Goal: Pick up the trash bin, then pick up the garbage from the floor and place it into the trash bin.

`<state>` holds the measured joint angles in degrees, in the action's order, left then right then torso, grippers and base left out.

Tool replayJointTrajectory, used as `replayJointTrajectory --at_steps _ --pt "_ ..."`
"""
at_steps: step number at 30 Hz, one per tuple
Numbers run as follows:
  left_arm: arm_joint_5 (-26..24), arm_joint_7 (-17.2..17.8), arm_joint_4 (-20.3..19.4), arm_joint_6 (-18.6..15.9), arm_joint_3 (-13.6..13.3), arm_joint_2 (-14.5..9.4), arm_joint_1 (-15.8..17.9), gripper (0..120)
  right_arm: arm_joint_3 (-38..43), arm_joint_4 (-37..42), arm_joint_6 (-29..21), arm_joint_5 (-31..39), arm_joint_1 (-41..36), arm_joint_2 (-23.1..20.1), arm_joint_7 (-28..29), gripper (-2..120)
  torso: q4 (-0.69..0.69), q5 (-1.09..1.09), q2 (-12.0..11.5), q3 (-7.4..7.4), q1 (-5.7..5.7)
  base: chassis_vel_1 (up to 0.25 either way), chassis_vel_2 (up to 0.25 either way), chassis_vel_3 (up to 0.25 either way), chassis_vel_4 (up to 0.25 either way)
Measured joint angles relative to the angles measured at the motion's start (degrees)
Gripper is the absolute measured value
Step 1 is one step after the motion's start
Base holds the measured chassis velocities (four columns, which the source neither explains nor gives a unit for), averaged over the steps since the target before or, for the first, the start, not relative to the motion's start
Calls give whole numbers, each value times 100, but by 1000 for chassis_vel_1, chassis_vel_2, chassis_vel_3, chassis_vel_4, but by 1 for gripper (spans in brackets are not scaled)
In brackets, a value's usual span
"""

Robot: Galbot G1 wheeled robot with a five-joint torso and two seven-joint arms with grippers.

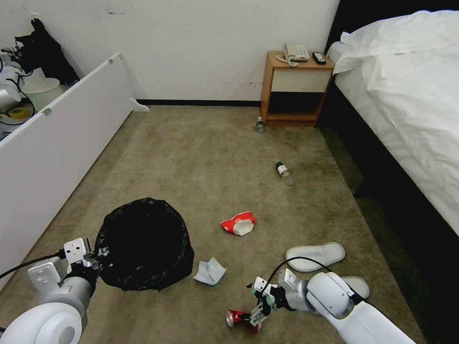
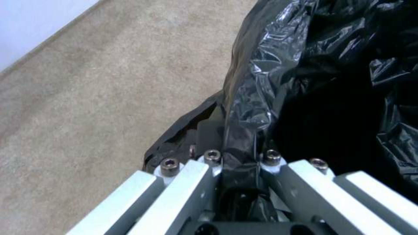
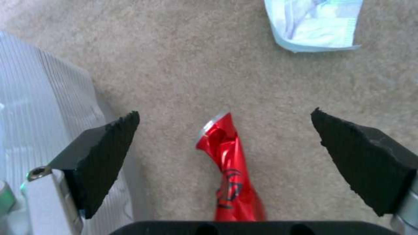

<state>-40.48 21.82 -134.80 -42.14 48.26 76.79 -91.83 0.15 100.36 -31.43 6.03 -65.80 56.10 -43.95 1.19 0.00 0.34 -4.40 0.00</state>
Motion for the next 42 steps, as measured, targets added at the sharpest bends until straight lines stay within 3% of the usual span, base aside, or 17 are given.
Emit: replayJointTrajectory --at_steps 16,42 --pt "5 -4 -33 0 20 27 -21 1 -83 -346 50 -465 -249 9 -19 100 0 0 0 0 0 0 0 0 0" --pt "100 -7 -123 0 1 121 -78 1 110 -1390 172 -564 19 308 -72 100 0 0 0 0 0 0 0 0 0"
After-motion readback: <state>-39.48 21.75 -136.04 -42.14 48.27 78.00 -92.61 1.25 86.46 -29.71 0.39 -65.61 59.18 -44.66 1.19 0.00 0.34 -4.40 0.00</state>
